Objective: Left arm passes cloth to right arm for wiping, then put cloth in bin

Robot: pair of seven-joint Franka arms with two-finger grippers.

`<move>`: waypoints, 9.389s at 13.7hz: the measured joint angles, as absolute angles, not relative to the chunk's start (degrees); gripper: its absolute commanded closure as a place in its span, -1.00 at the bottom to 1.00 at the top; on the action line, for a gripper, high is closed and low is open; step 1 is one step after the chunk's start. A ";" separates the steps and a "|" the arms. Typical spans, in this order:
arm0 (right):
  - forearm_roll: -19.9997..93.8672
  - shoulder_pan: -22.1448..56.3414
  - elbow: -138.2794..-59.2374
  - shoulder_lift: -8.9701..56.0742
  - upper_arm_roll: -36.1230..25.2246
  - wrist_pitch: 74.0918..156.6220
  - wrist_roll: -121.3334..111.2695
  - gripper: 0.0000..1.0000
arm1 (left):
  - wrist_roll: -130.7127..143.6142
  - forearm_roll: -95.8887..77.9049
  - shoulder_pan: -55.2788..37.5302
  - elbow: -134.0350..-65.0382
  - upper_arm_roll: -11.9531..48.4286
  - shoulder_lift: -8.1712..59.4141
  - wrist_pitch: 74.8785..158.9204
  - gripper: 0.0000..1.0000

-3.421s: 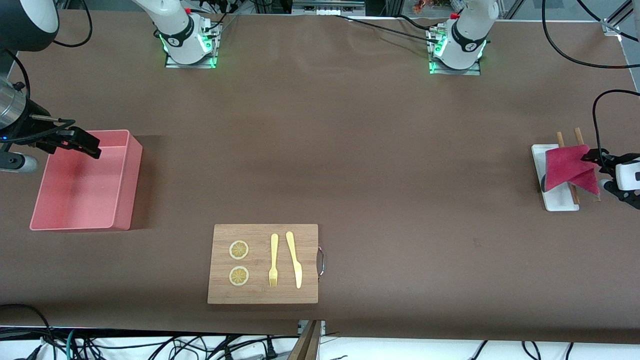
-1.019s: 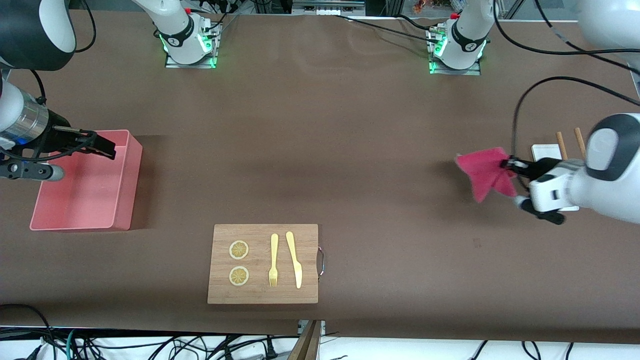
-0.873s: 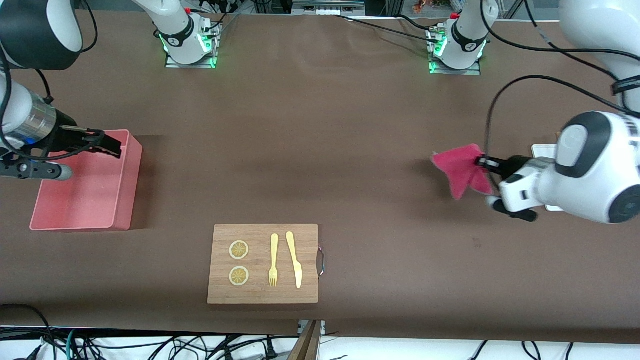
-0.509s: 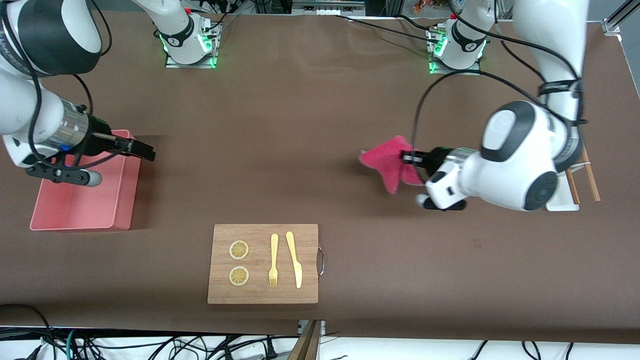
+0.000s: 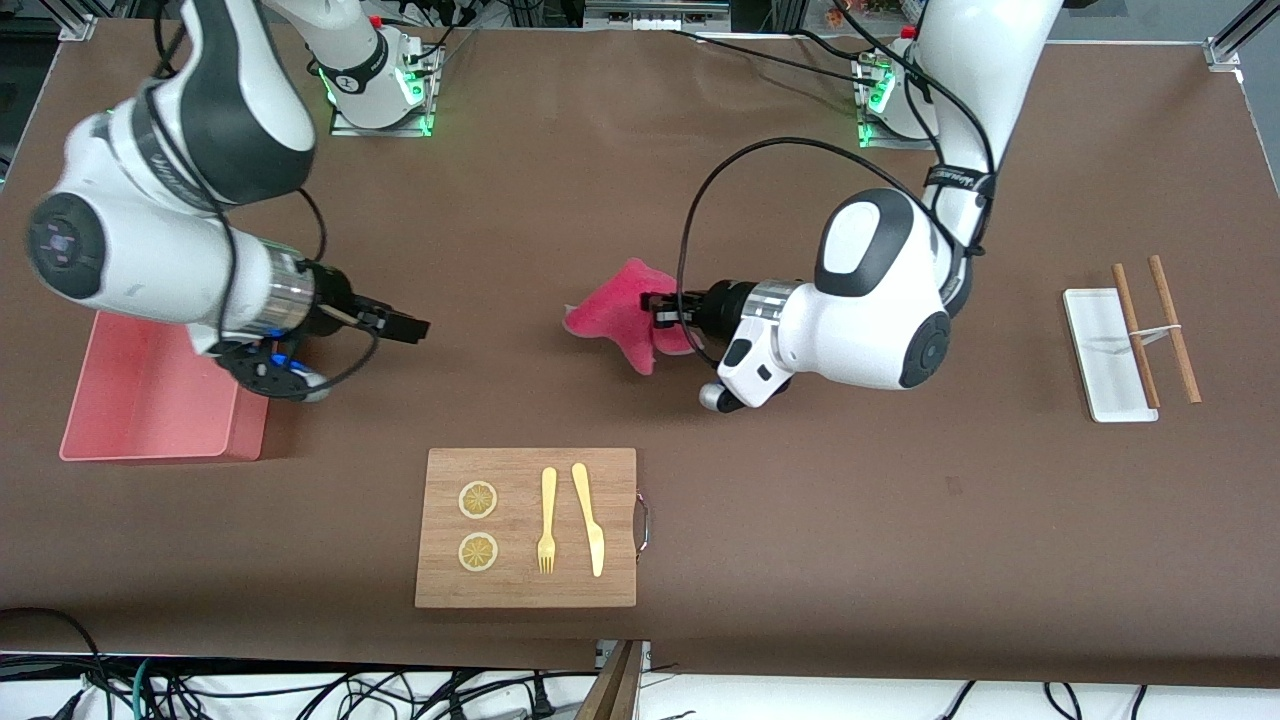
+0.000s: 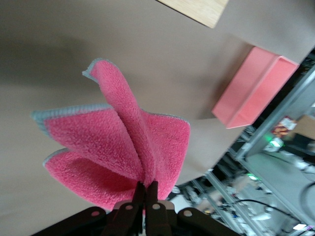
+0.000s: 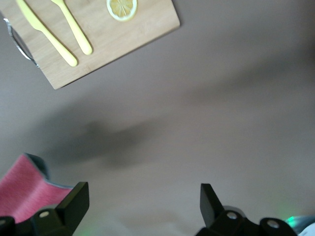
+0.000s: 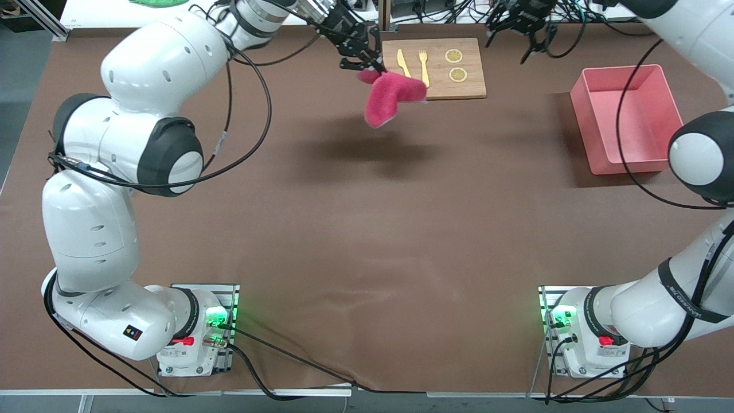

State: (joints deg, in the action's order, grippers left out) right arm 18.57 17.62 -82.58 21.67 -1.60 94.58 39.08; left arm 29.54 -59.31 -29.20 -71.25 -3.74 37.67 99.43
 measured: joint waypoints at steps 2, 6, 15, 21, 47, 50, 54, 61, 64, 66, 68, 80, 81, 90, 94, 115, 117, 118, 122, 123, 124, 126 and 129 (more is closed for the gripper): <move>20.20 19.28 -82.68 23.28 -1.59 96.77 45.00 -1.00 | 30.44 -64.81 -30.33 -71.25 -3.74 38.57 102.83 1.00; 26.50 20.11 -83.30 25.37 -1.60 100.62 53.88 -1.00 | 31.18 -69.27 -33.74 -71.25 -3.73 40.43 111.83 1.00; 28.69 22.01 -83.62 29.76 -1.60 104.28 63.09 0.55 | 31.84 -71.09 -35.51 -71.23 -4.04 40.81 115.15 1.00; 31.55 22.06 -83.45 30.27 -1.62 104.37 66.00 1.00 | 31.84 -71.10 -35.50 -71.24 -4.06 40.92 115.25 1.00; 25.49 32.10 -83.17 34.34 -1.58 107.25 61.61 1.00 | 28.24 -51.97 -21.73 -70.63 -5.35 35.58 101.33 -1.00; 31.02 33.20 -83.11 34.32 -1.57 107.89 61.63 1.00 | 28.18 -40.07 -17.31 -70.63 -5.50 30.35 89.90 -1.00; 33.38 35.68 -82.78 34.31 -1.49 108.37 62.11 1.00 | 26.22 -30.76 -10.93 -73.33 -5.69 23.94 78.14 -1.00; 32.54 37.52 -83.58 41.84 -2.33 108.25 57.45 1.00 | 25.41 -4.74 -11.42 -84.68 -0.02 8.08 76.07 -1.00; 26.50 34.17 -83.57 42.91 -3.13 107.72 51.57 1.00 | 22.45 -0.86 -11.13 -91.12 -0.11 4.14 82.40 -1.00; 22.06 30.28 -83.47 42.80 -3.26 105.52 46.41 1.00 | 18.29 -0.07 -9.22 -99.61 -0.41 -1.45 88.06 -1.00; 18.73 26.20 -83.37 42.59 -3.41 102.31 40.49 1.00 | 12.90 -0.06 -5.20 -104.64 -0.75 -4.82 91.31 -1.00; 9.50 19.24 -83.08 39.58 -16.23 93.13 5.92 1.00 | 8.36 -0.07 -1.77 -99.28 -0.30 -1.11 93.94 -1.00; 9.48 20.50 -83.10 39.70 -16.11 94.30 7.01 1.00 | 8.36 -0.07 -1.89 -98.86 -0.10 -1.10 93.82 -1.00; 15.63 37.52 -83.25 42.50 -14.17 106.39 34.62 1.00 | 8.36 -0.07 -2.17 -97.95 0.06 0.46 92.21 -1.00; 21.13 42.81 -83.28 43.23 -12.76 113.06 44.75 1.00 | 7.57 -0.07 -2.10 -97.83 -0.03 0.60 92.18 -1.00; 13.52 20.54 -83.77 43.81 -8.71 104.87 16.33 1.00 | 6.54 -1.30 -1.77 -97.60 -0.30 1.58 92.13 -1.00; 11.82 18.31 -83.75 43.79 -9.87 103.98 10.43 1.00 | 6.54 -1.40 -1.75 -97.60 -0.38 1.59 92.13 -1.00; 11.73 17.67 -83.56 43.69 -10.75 103.37 8.10 1.00 | 6.54 -1.41 -1.66 -97.59 -0.46 1.59 92.13 -1.00; 11.52 17.41 -81.47 38.94 -11.96 96.30 5.97 1.00 | 6.31 -1.43 -0.71 -97.54 -0.72 1.60 92.13 -1.00; 10.91 17.49 -80.84 36.66 -12.19 93.35 5.97 1.00 | 6.29 -1.45 -0.67 -97.52 -0.71 1.60 92.13 -1.00; 9.85 17.49 -79.96 34.35 -12.65 90.03 5.84 1.00 | 6.28 -1.46 -0.67 -97.49 -0.69 1.61 92.13 -1.00; 7.76 17.48 -77.90 30.68 -14.37 83.80 3.82 1.00 | 6.26 -1.48 -0.67 -97.47 -0.65 1.62 92.13 -1.00; 6.98 17.44 -73.93 28.56 -20.00 75.85 -3.57 1.00 | 6.25 -2.30 -0.68 -97.45 -0.54 1.63 92.13 -1.00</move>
State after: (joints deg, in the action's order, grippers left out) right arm 6.98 17.44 -73.93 28.56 -20.00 75.85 -3.57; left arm 6.25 -2.30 -0.68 -97.45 -0.54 1.63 92.13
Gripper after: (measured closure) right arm 0.978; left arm 0.000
